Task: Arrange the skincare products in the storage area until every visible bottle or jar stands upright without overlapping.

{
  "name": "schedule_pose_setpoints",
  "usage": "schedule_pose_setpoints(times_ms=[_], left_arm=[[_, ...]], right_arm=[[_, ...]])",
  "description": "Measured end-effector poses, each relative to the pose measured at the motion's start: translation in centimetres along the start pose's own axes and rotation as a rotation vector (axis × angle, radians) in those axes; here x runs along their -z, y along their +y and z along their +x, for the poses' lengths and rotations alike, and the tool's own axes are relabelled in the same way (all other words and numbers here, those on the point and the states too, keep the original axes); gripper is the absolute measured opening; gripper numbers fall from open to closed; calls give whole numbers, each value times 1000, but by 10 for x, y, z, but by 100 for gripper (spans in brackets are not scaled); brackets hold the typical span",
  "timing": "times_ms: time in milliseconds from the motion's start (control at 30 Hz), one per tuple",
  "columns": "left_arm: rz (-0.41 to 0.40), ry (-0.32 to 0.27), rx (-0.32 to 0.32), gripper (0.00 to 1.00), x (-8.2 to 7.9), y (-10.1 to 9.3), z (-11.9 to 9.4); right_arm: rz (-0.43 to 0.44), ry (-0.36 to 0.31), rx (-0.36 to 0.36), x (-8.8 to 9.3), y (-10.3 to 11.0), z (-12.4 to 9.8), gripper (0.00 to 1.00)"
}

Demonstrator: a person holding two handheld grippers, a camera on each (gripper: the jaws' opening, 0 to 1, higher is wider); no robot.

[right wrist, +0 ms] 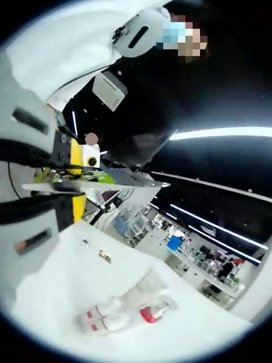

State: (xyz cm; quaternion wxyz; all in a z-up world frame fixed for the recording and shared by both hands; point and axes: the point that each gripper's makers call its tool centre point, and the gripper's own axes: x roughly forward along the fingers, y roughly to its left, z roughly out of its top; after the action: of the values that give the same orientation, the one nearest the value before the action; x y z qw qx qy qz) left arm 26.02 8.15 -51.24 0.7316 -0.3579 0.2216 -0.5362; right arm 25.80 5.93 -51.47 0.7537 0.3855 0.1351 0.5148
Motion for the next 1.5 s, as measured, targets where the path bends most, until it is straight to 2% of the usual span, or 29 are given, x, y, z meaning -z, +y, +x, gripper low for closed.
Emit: schedule_pose_setpoints(times_ms=[67,267,300,333,400,500,667,800,967,1133,1233,1500], left_arm=[[-19,6,10,0,1,0,1],[-67,15,-10,0,3,7,4],[-68,-1,-9,0,1,7,4],[-73,-27,-8,0,-3,7,6],[-76,-60,1,0,-9,6,7],[-38,-88,-37,2,-12,12,10],[-58,-87,-51,5,-5,17,9],[-80,-70,-84,8,8,24,2],[-118,-90,-109,7,17,28,-6],[-144,-119,-109,2,16,27,-11],[-163,-133,-97,0,14,25,-12],[-177,-183,-83,0,10,24,-14]], right_arm=[[22,-32,20,-2,-4,-1,7],[138,-94,32,-3,-11,-3,2],[149,-101,27,-4,-10,-3,1],[194,-120,6,-6,-6,-3,1],[209,-150,20,-9,-10,-3,1],[258,-185,46,-9,-15,-3,1],[295,-211,68,-9,-20,-5,1],[308,-229,90,-13,-26,-8,1],[311,-205,118,-7,-29,-6,1],[313,-183,154,1,-35,-4,1],[263,-140,207,6,-43,-4,1],[254,-135,203,4,-42,1,1]])
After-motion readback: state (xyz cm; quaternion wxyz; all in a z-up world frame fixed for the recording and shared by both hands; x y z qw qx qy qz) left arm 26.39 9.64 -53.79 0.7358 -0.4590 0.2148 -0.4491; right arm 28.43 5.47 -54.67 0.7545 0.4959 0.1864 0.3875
